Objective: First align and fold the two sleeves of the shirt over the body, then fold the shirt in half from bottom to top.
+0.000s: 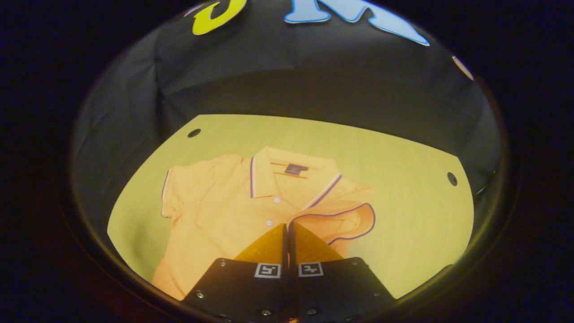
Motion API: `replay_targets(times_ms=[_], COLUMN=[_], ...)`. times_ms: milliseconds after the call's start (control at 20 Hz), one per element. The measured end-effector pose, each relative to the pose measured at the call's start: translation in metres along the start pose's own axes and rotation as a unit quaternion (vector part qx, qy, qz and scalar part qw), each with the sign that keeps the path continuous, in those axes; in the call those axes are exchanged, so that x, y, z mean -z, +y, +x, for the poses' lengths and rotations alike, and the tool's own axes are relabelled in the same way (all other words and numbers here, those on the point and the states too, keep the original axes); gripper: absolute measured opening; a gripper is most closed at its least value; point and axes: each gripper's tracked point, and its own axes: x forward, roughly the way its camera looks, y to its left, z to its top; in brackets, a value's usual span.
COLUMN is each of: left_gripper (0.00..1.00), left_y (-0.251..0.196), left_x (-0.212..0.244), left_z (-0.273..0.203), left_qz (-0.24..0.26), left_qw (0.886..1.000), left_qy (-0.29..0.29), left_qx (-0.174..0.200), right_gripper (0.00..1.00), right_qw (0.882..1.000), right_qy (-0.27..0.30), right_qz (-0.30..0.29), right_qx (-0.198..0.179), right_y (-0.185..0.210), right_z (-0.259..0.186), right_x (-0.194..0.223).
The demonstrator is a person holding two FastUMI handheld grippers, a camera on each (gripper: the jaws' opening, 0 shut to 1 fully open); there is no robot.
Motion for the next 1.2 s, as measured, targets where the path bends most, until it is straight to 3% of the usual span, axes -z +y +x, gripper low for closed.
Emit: replay_targets(times_ms=[300,450,500,550,850,900,950,1200], left_gripper=[0.94,0.94,0.94,0.94,0.96,0.96,0.96,0.94], left_y=[0.008,0.007,0.006,0.005,0.0,0.0,-0.001,-0.002], left_x=[0.007,0.009,0.012,0.015,0.037,0.043,0.05,0.111], left_z=[-0.002,0.0,0.002,0.005,0.029,0.034,0.041,0.083], left_qz=[-0.001,-0.003,-0.003,-0.002,0.003,0.003,0.003,0.011], left_qw=[1.0,1.0,1.0,1.0,1.0,0.999,0.999,0.995], left_qy=[0.005,0.006,0.008,0.01,0.029,0.033,0.04,0.093], left_qx=[-0.008,-0.006,-0.004,-0.003,0.009,0.012,0.015,0.03], right_gripper=[0.05,0.2,0.43,0.45,0.4,0.45,0.4,0.45], right_qw=[0.998,0.998,0.999,0.999,0.998,0.997,0.996,0.99], right_qy=[0.037,0.035,0.032,0.022,-0.048,-0.06,-0.071,-0.138], right_qz=[-0.053,-0.046,-0.042,-0.041,-0.048,-0.051,-0.052,-0.03], right_qx=[-0.004,-0.011,-0.007,-0.001,0.008,0.01,0.01,0.012], right_y=[0.024,0.026,0.024,0.019,0.013,0.013,0.013,0.022], right_z=[0.011,0.004,0.002,-0.002,-0.057,-0.069,-0.083,-0.154], right_x=[0.023,0.021,0.02,0.014,-0.017,-0.02,-0.026,-0.046])
